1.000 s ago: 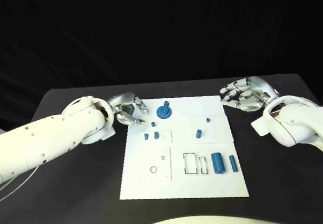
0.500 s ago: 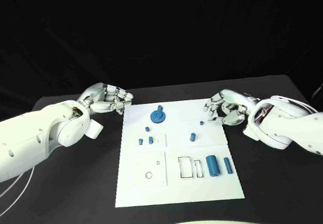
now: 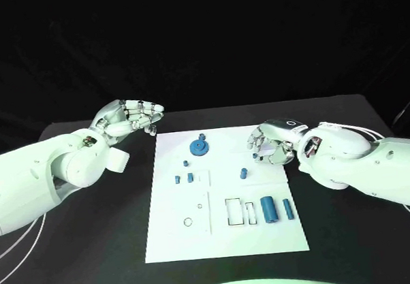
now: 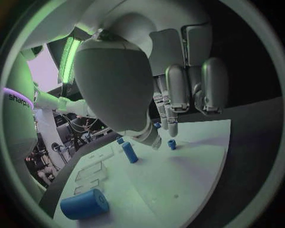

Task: Assemble the parts on the task board

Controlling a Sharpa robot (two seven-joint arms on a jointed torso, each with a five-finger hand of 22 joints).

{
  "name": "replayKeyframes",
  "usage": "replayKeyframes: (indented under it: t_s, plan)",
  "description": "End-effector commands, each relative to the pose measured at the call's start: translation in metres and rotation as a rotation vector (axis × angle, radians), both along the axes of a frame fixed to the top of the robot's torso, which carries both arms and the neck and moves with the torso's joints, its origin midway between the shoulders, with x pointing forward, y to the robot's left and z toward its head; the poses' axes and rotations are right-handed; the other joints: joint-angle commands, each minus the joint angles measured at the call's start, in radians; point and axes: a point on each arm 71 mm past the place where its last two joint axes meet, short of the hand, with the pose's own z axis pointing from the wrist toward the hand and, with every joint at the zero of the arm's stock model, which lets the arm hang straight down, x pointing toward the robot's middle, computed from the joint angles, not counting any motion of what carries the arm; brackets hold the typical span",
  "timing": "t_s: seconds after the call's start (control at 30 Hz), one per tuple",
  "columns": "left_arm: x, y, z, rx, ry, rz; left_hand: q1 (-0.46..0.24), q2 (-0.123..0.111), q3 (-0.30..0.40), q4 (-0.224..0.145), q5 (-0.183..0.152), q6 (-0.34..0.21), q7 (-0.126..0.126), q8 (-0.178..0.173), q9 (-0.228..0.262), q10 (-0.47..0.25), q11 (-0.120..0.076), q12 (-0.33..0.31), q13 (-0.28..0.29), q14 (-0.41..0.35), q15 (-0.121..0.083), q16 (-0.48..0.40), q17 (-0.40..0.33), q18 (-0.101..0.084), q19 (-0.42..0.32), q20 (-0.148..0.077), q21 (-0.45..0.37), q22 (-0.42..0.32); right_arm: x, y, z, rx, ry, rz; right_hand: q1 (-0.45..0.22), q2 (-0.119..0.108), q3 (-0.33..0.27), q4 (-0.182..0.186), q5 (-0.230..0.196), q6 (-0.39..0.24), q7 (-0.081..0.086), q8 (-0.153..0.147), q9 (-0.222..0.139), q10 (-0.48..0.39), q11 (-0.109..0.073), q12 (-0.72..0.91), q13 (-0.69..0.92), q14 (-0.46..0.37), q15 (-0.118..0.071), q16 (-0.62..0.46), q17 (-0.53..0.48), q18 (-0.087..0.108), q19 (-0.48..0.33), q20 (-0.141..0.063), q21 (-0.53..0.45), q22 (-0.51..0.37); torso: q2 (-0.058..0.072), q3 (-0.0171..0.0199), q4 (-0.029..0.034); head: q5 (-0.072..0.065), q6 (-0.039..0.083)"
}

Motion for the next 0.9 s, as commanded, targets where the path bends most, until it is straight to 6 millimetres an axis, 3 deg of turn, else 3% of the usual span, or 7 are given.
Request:
replayKeyframes:
  t_s: [0.03, 0.2, 0.47, 0.9]
  plan:
    - [0.000, -0.001, 0.003, -0.065, -0.007, 0.002, -0.010, 0.000, 0.006, 0.001, 0.004, 0.000, 0.001, 0.003, 0.000, 0.006, 0.000, 0.003, -0.002, 0.001, -0.006, -0.005, -0.002, 0.007, 0.001, -0.008, -0.006, -0.002, 0.001, 0.003, -0.002, -0.102, -0.025, -0.005, -0.008, 0.004, -0.003, -0.002, 0.004, 0.011, -0.001, -0.004, -0.001, -0.002, 0.000, -0.003, -0.004, 0.039, 0.006, 0.002, -0.003, -0.002, 0.029, -0.001, 0.018, 0.155, 0.000, -0.0013, 0.0004, -0.001, -0.001]
    - [-0.001, -0.001, 0.003, -0.067, -0.003, 0.007, -0.011, 0.000, 0.007, 0.001, 0.004, -0.001, 0.002, 0.002, 0.000, 0.006, 0.000, 0.002, -0.002, 0.001, -0.006, -0.006, -0.002, 0.007, 0.001, -0.009, -0.007, -0.002, 0.002, 0.008, -0.003, -0.135, -0.033, -0.007, -0.007, 0.018, 0.015, -0.006, 0.005, 0.020, -0.004, -0.005, -0.003, 0.012, -0.002, -0.005, -0.015, 0.040, 0.004, 0.004, -0.002, -0.005, 0.036, -0.002, 0.030, 0.162, 0.000, -0.0010, -0.0003, -0.003, -0.001]
    - [-0.001, -0.002, 0.003, -0.068, 0.006, 0.001, -0.012, 0.000, 0.007, 0.001, 0.004, -0.003, 0.002, 0.001, -0.001, 0.005, 0.000, 0.001, -0.003, 0.002, -0.006, -0.007, -0.003, 0.007, 0.002, -0.009, -0.008, -0.003, 0.005, 0.013, -0.005, -0.166, -0.042, -0.009, -0.006, 0.021, 0.032, -0.009, 0.005, 0.029, -0.006, -0.005, -0.003, 0.020, -0.004, -0.008, -0.024, 0.041, 0.003, 0.005, -0.001, -0.006, 0.038, -0.003, 0.035, 0.166, -0.001, 0.0010, -0.0013, 0.001, -0.005]
    - [-0.002, -0.002, 0.002, -0.062, 0.019, 0.002, -0.013, 0.002, 0.011, 0.000, 0.003, -0.007, 0.004, 0.000, -0.001, 0.006, 0.000, 0.001, -0.005, 0.005, -0.006, -0.008, -0.005, 0.007, 0.005, -0.009, -0.010, -0.006, 0.006, 0.015, -0.012, -0.193, -0.009, -0.010, -0.010, 0.025, 0.092, -0.032, 0.004, 0.054, -0.012, -0.003, -0.002, 0.052, -0.010, -0.015, -0.049, 0.043, -0.003, 0.009, 0.003, -0.009, 0.044, -0.007, 0.049, 0.176, -0.001, 0.0009, -0.0010, 0.000, -0.009]
